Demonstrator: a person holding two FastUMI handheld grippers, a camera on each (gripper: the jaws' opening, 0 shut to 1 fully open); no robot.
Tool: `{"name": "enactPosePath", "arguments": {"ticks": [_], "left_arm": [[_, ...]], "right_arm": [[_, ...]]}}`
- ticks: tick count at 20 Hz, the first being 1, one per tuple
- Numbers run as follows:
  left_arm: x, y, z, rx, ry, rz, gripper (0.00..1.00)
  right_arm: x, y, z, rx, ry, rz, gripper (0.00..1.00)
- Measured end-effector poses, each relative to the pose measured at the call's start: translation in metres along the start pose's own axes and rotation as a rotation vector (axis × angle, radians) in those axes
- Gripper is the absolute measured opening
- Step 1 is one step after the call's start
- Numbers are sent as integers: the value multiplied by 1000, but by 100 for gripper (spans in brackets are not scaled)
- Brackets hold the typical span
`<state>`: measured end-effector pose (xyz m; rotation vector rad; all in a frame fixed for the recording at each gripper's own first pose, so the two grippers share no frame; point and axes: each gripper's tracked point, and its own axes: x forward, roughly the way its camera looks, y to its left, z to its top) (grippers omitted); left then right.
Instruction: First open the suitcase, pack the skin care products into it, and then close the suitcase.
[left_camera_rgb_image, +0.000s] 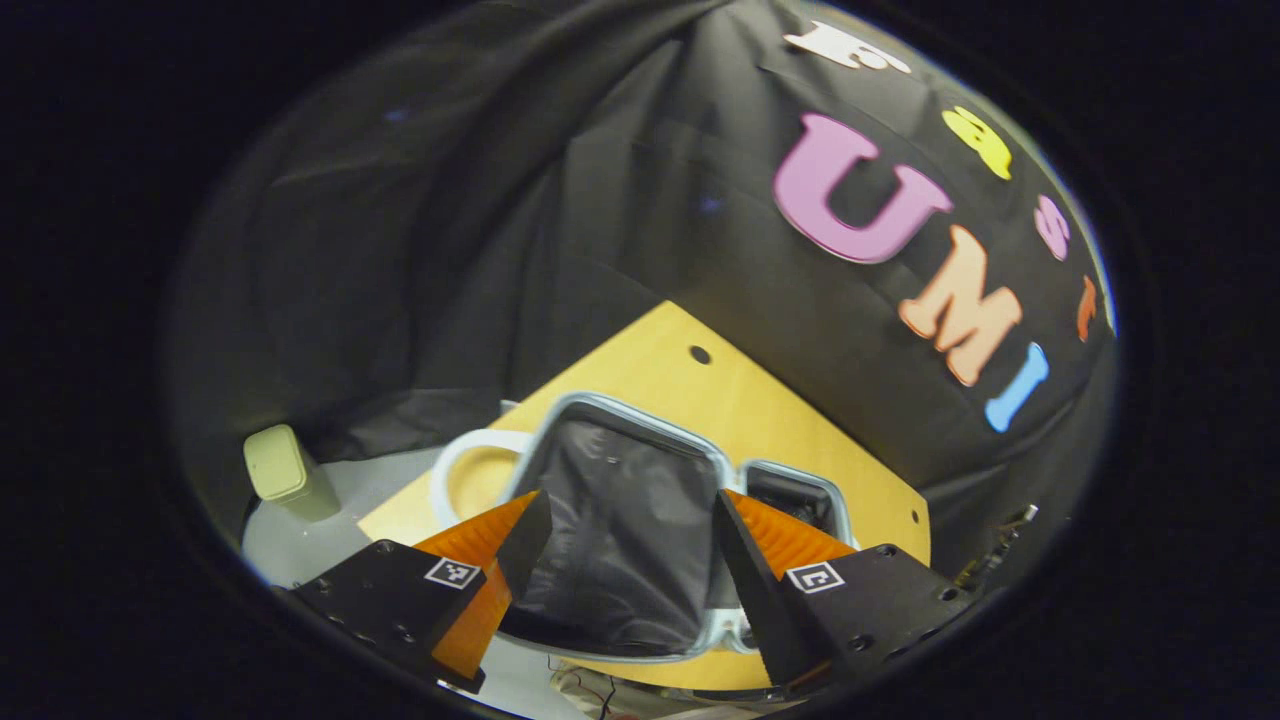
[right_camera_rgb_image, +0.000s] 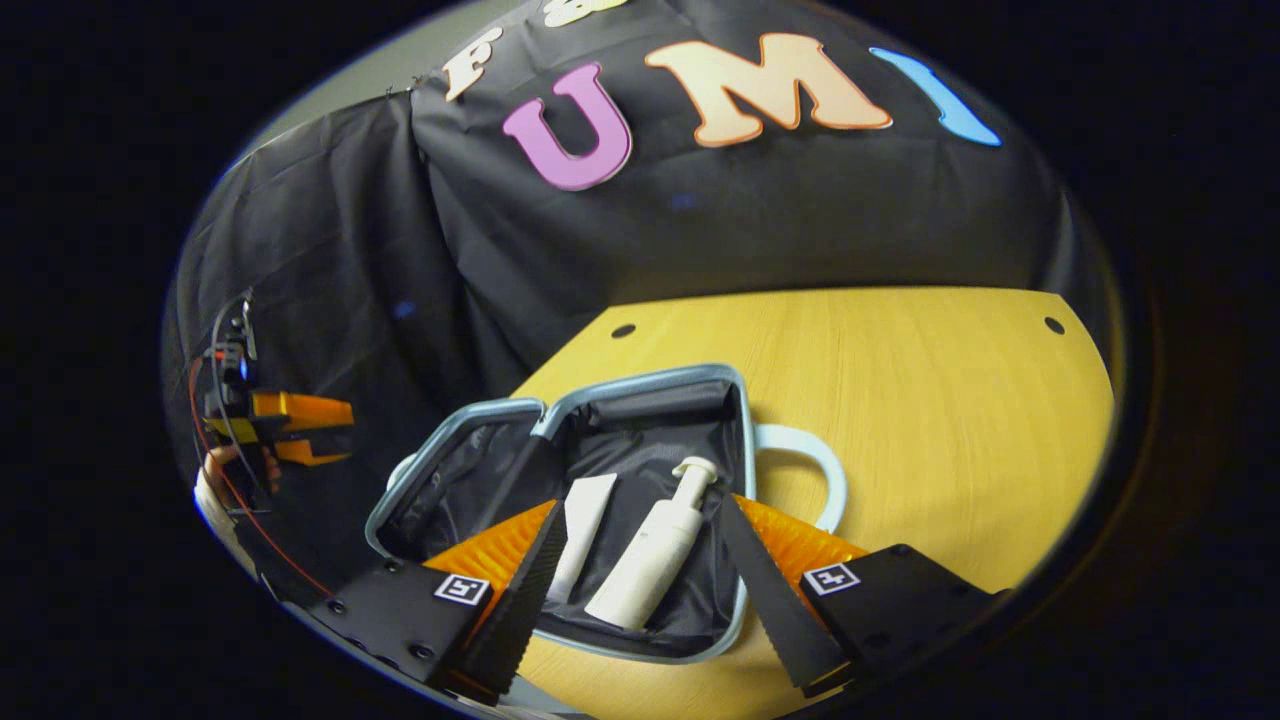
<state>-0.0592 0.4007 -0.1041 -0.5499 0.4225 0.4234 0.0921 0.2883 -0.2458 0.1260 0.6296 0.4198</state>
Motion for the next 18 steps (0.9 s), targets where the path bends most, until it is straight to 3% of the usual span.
{"name": "enactPosePath", "arguments": {"ticks": [3, 4, 7, 12, 13, 16, 17, 18], "left_arm": [[18, 58, -1, -40, -11, 102, 95], [25, 75, -5, -51, -3, 130, 95], [48, 114, -19, -89, 42, 181, 95], [75, 124, -37, -202, 113, 117, 92], [81, 128, -40, -225, 114, 119, 85], [91, 133, -43, -282, 103, 116, 77], [92, 133, -44, -302, 104, 108, 70], [95, 131, -46, -322, 109, 95, 70]], "right_arm": [[-34, -19, 21, -30, -68, -43, 93], [-47, -27, 28, -49, -83, -64, 98], [-75, -42, 42, -81, -121, -120, 98], [-99, -52, 45, -78, -135, -162, 98], [-100, -54, 45, -79, -135, -170, 98], [-100, -49, 45, -76, -137, -166, 98], [-100, -48, 46, -85, -138, -164, 98], [-100, -47, 44, -99, -137, -166, 98]]}}
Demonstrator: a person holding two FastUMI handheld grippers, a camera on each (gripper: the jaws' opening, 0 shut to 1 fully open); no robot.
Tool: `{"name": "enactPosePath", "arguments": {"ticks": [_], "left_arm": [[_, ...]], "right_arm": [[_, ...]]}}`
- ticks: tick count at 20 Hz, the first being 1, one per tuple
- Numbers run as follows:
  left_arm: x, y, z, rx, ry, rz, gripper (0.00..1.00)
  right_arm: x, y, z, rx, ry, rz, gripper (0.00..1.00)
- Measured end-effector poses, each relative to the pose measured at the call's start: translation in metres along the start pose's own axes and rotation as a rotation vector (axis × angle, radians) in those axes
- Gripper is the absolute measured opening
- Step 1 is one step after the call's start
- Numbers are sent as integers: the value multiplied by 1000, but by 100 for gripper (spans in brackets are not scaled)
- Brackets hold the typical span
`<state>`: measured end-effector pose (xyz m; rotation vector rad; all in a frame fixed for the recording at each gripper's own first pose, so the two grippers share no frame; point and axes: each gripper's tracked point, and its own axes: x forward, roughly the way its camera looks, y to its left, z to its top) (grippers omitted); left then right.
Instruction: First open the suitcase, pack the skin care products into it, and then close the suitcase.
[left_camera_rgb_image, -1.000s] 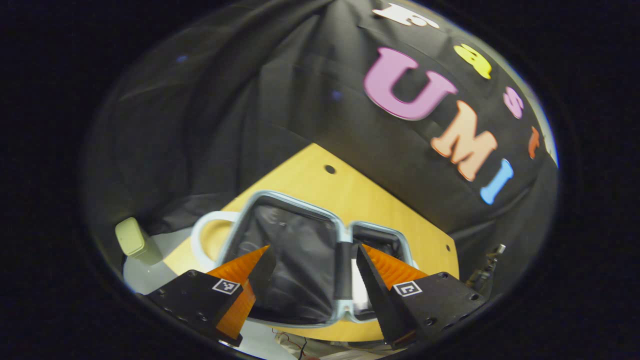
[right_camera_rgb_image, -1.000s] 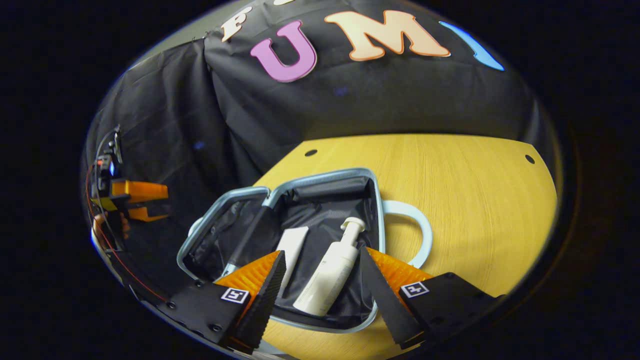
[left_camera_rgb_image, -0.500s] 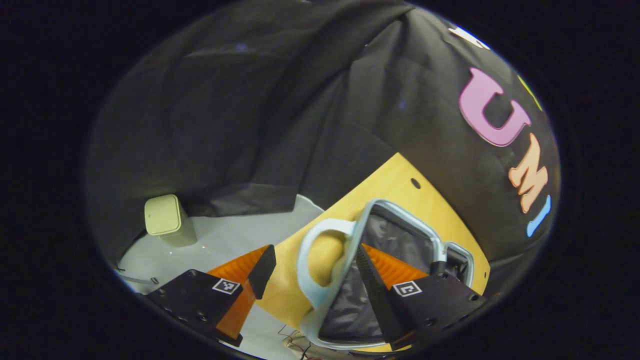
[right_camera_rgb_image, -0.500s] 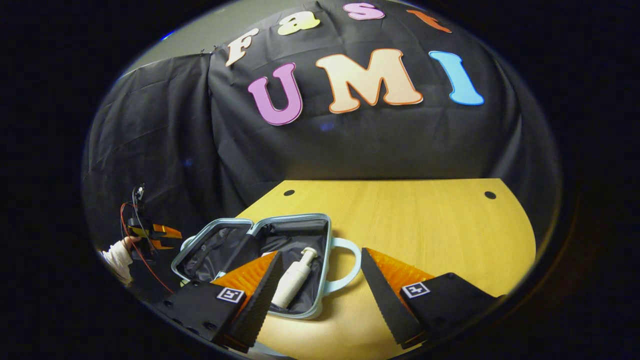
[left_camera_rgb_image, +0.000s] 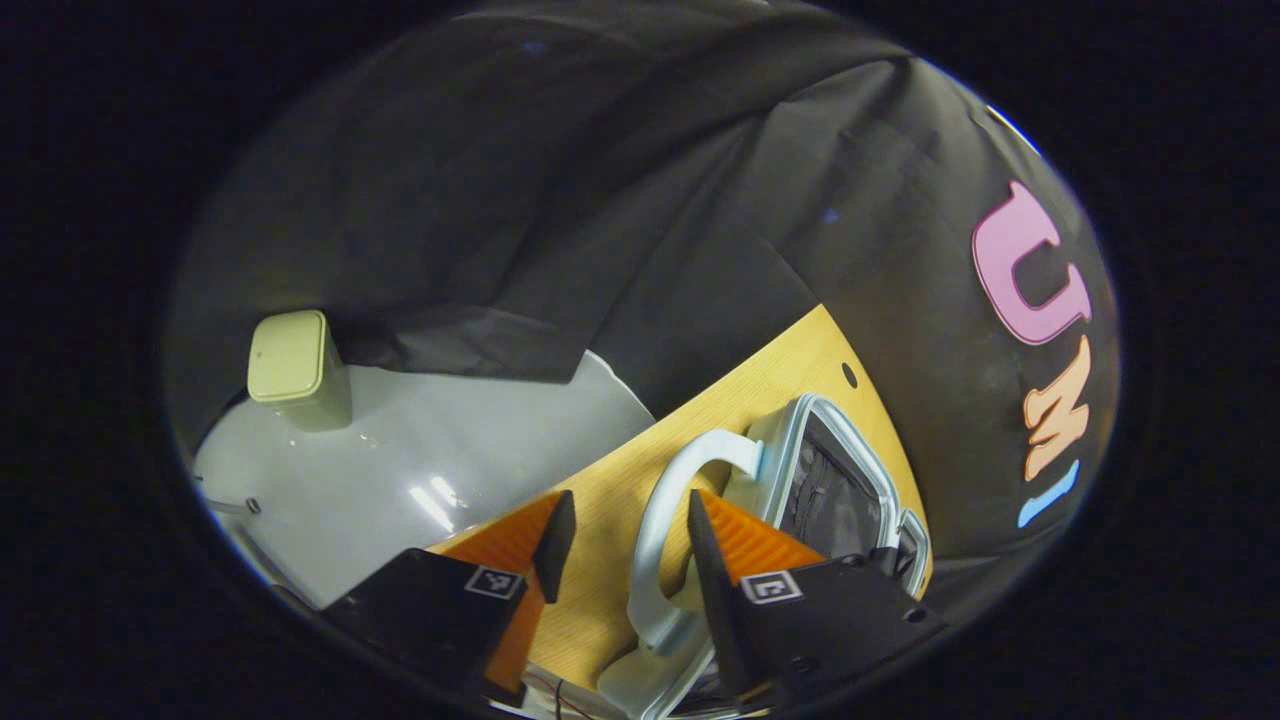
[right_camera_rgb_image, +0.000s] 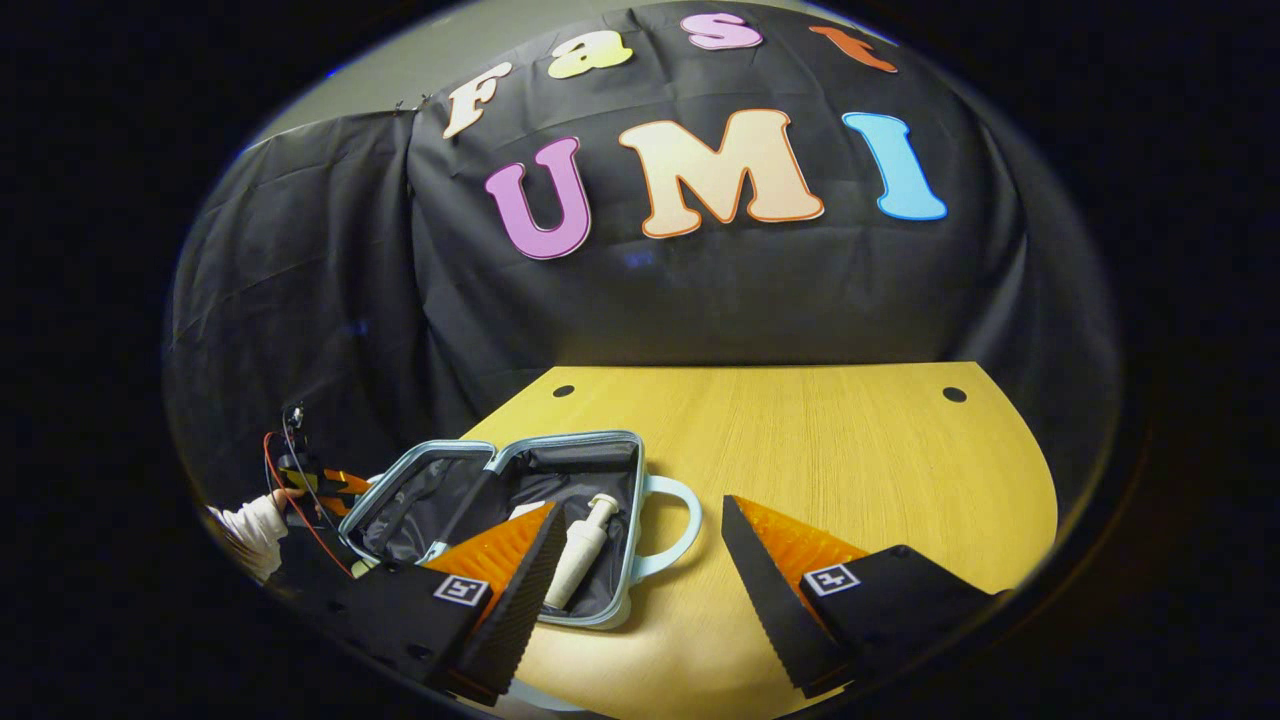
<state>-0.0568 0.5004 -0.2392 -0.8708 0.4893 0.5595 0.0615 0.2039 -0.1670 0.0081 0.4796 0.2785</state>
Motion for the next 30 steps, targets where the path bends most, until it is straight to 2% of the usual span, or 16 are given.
{"name": "enactPosePath", "arguments": {"ticks": [1, 3, 5, 10, 17, 23, 27, 30], "left_arm": [[2, -6, -1, -26, 6, -29, 51], [-2, -4, -2, -36, 15, -26, 12], [-1, -7, -1, -20, 18, -39, 5], [-31, -43, 18, 49, -6, -65, 1], [-113, -168, 45, 169, -86, -267, 0], [-153, -279, 14, 374, -120, -368, 0], [-164, -347, -25, 448, -106, -472, 0], [-163, -379, -52, 445, -73, -532, 0]], "right_arm": [[0, -1, 0, -15, 1, -4, 98], [-2, 0, 0, -37, 4, -8, 98], [-3, -1, 2, -44, 0, -9, 98], [-2, -5, 8, -45, -13, -10, 98], [-9, -9, 19, -69, -46, 7, 98], [-26, -26, 31, -51, -89, 15, 98], [-43, -50, 38, -44, -117, -8, 98], [-55, -71, 42, -28, -132, -34, 98]]}}
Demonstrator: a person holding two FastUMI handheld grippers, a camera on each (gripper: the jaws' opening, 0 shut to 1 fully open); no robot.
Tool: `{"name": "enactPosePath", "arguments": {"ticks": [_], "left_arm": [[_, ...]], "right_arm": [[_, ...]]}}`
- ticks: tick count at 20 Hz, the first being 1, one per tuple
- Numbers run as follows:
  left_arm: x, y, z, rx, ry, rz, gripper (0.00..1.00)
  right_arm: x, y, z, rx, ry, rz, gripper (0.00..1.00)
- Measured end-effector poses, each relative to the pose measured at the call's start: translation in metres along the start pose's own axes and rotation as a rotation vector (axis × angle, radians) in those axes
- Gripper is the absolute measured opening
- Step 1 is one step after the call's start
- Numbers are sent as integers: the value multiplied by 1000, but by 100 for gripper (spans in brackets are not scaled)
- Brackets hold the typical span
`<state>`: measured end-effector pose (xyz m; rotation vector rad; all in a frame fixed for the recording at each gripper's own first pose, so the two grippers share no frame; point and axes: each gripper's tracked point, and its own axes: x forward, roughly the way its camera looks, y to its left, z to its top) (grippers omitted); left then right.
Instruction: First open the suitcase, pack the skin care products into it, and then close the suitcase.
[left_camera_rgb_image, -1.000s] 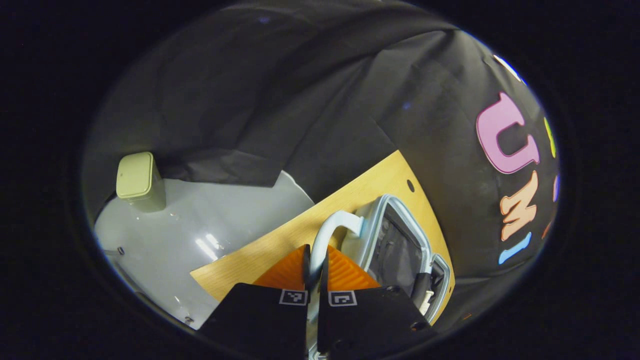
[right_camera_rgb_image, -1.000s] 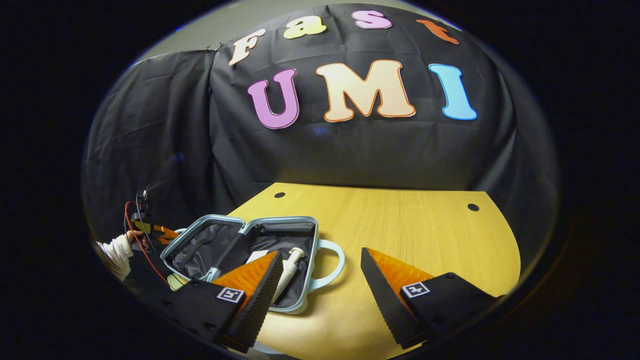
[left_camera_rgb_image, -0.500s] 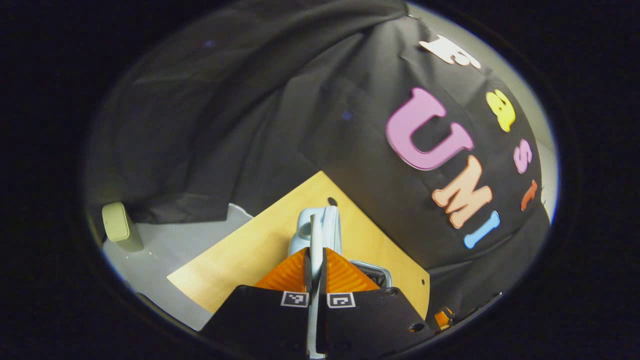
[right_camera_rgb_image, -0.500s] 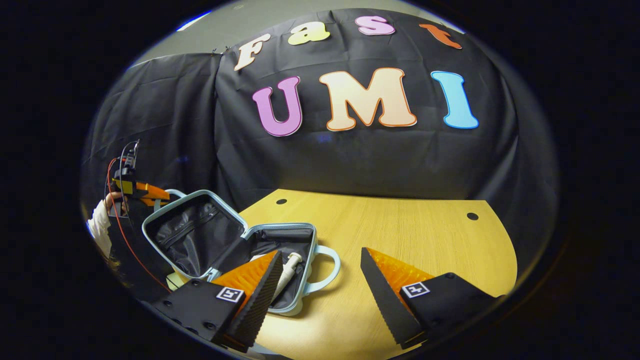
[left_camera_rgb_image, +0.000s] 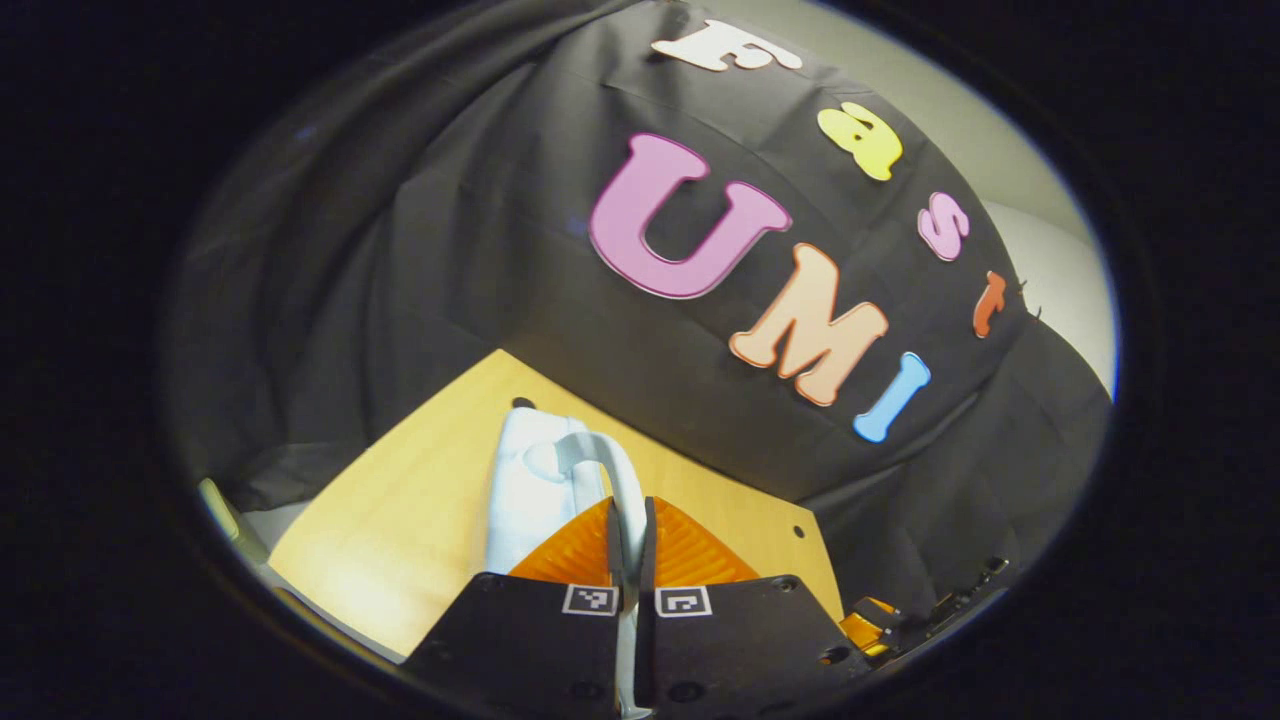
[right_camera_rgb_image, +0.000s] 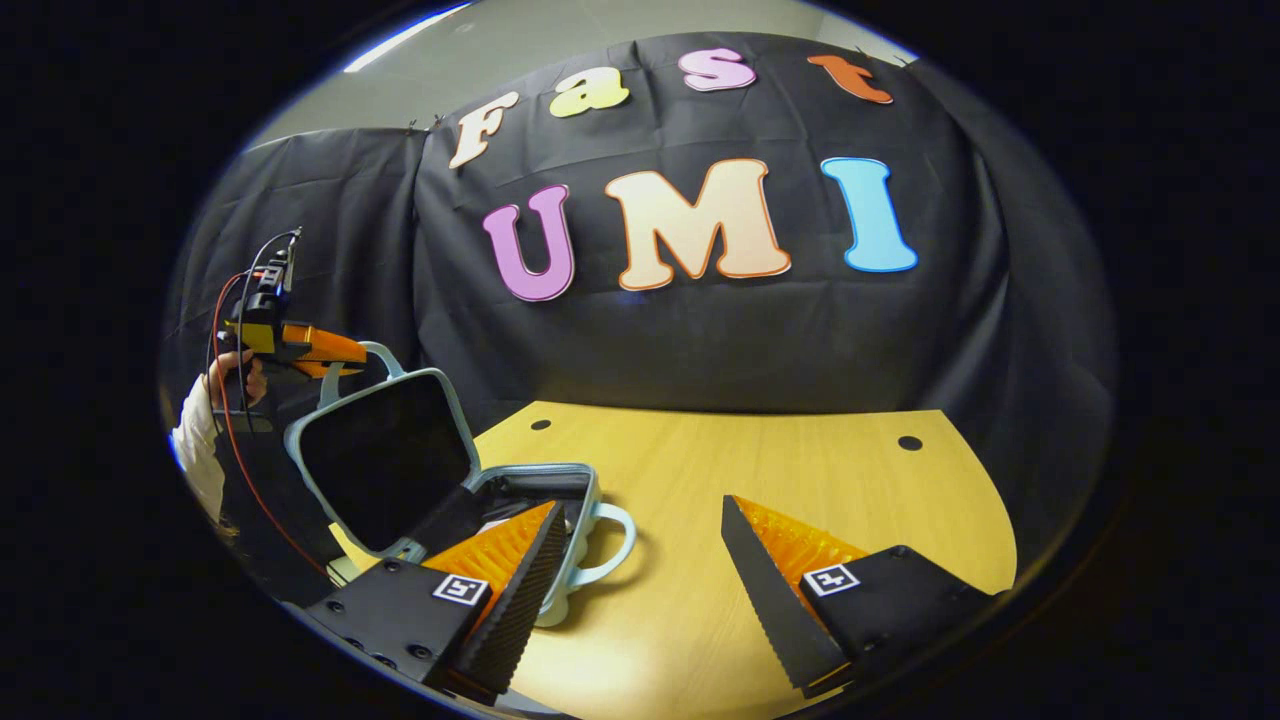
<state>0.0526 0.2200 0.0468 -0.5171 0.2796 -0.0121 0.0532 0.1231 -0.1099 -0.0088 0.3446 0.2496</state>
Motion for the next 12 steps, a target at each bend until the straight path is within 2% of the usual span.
{"name": "enactPosePath", "arguments": {"ticks": [8, 12], "left_arm": [[61, -93, -71, -28, 111, -178, 0], [101, -120, -132, 17, 206, -201, 0]], "right_arm": [[-24, -46, -2, 28, -11, -94, 98], [-31, -55, 3, 27, -22, -122, 98]]}}
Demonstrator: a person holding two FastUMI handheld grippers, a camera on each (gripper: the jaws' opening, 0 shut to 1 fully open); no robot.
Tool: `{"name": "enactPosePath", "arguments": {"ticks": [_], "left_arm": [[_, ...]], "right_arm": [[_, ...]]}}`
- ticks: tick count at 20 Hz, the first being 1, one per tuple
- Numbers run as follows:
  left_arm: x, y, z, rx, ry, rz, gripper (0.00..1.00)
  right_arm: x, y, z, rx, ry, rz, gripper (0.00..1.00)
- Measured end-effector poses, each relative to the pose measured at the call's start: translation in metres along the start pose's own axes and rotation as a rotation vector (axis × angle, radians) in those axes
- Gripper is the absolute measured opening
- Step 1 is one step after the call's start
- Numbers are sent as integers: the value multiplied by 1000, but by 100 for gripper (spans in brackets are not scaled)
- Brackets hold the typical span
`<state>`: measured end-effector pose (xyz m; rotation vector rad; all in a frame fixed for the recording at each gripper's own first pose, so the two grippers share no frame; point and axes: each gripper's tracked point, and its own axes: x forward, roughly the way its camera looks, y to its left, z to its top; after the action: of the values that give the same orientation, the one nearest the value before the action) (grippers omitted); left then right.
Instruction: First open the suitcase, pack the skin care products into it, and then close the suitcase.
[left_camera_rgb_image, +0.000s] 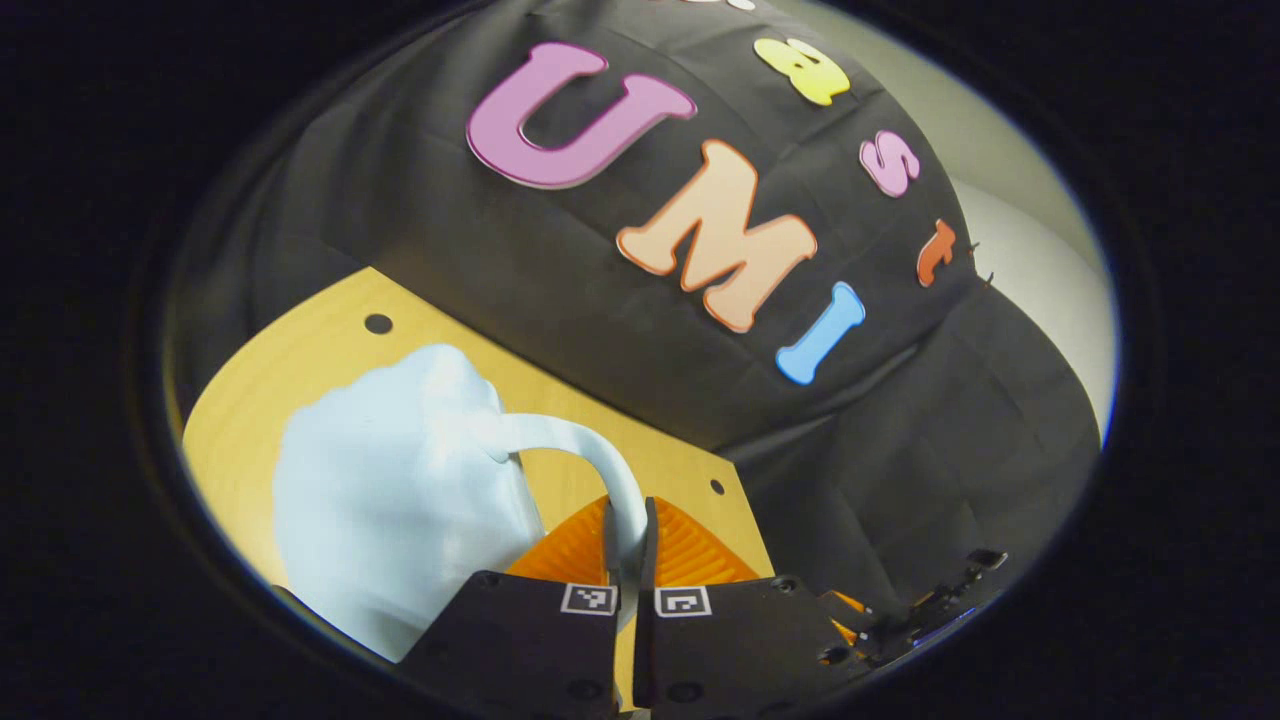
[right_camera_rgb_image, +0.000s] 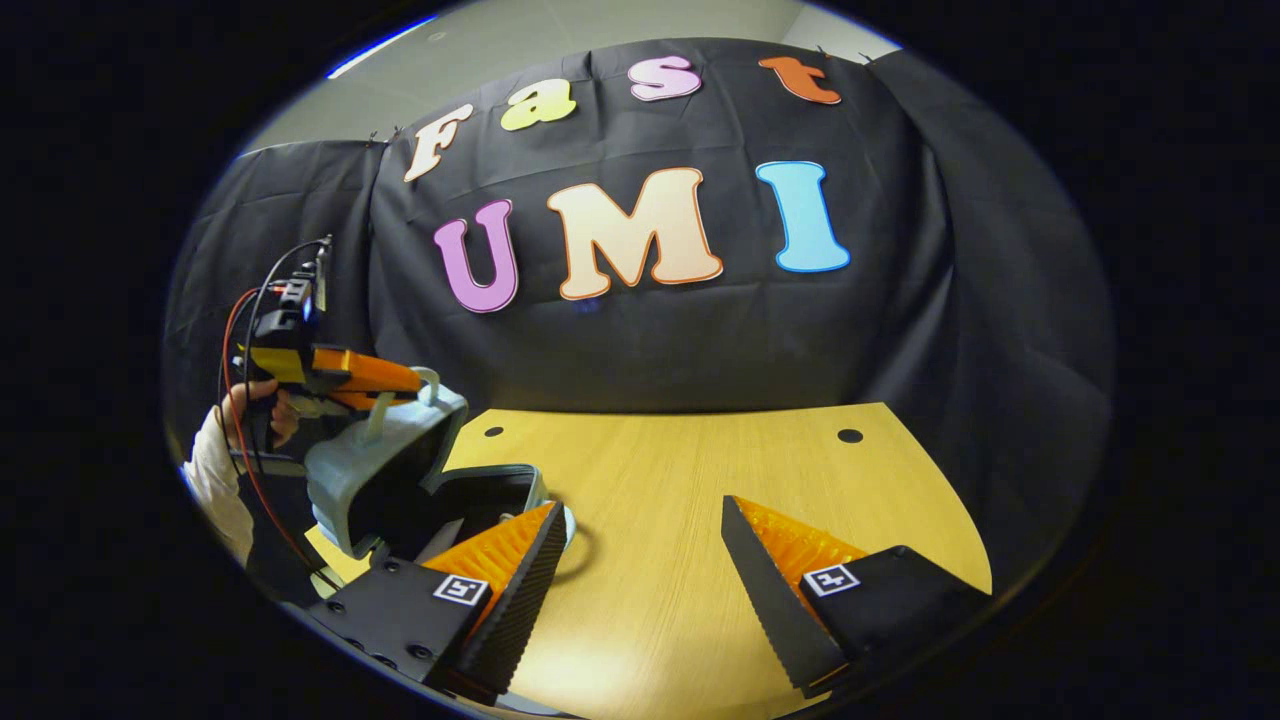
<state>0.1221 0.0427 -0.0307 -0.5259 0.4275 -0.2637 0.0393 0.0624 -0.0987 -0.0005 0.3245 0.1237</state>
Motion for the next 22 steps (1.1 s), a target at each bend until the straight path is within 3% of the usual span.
{"name": "enactPosePath", "arguments": {"ticks": [4, 7, 13, 14, 16, 20, 21, 22], "left_arm": [[47, 4, -58, 68, 111, 60, 0], [77, 17, -97, 139, 206, 150, 0], [102, 49, -147, 280, 342, 339, 3], [104, 53, -151, 309, 350, 366, 0], [108, 61, -153, 376, 356, 420, 4], [101, 62, -148, 440, 351, 510, 15], [95, 69, -139, 462, 337, 537, 23], [94, 69, -136, 464, 324, 516, 42]], "right_arm": [[-6, -6, 7, 2, -19, -21, 98], [-11, -15, 4, -1, -15, -40, 98], [-13, -29, -3, -4, -1, -59, 98], [-13, -31, -2, -4, -1, -57, 98], [-15, -35, 1, -4, -3, -53, 98], [-16, -45, 10, 0, -22, -38, 98], [-15, -46, 12, 7, -26, -31, 98], [-14, -46, 13, 15, -29, -23, 98]]}}
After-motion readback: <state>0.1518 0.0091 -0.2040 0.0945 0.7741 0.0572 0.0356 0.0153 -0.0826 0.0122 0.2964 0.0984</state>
